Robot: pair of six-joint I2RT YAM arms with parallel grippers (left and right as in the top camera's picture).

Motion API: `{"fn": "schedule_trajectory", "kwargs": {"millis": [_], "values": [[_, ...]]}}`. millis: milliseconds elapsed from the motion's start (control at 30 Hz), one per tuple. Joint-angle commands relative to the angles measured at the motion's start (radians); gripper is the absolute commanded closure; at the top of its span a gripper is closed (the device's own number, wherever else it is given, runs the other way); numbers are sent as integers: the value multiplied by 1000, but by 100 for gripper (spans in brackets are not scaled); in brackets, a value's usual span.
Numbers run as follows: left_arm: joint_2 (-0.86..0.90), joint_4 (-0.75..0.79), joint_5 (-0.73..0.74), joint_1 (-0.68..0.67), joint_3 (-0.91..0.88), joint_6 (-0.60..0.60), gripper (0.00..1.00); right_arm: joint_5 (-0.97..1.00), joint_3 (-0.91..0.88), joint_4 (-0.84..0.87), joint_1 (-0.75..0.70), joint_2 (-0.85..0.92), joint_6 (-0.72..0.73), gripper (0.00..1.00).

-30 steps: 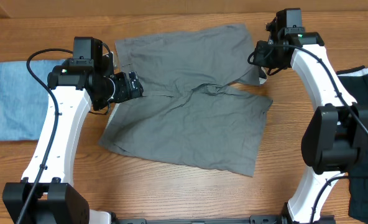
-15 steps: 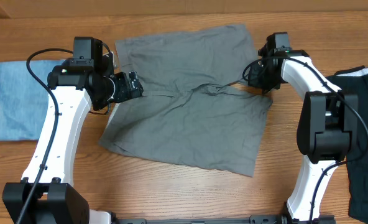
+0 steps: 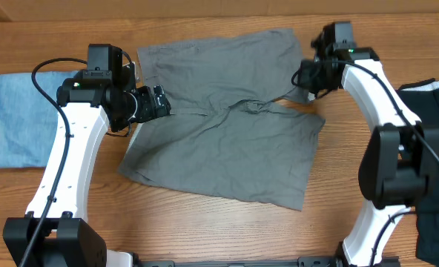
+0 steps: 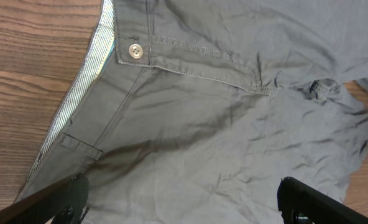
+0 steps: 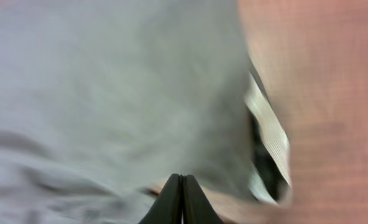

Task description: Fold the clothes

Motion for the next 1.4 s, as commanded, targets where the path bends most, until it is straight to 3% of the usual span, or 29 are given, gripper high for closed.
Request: {"fn": "schedule_trajectory", "kwargs": {"millis": [0,433,600,867,1367], "values": [[2,1,-3,-2,-3,1,0,-21,16,42,27,-15,42,96],[2,0,-3,-2,-3,1,0,4,-40,36,39,204,23,96],[2,0,-3,-2,-3,1,0,-10,-24,-8,40,166,3,96],[2,1,-3,-2,-3,1,0,-234,8,10,68,-2,4,96],[2,0,-3,-2,-3,1,0,-268,-25,156,270,154,11,96]]}}
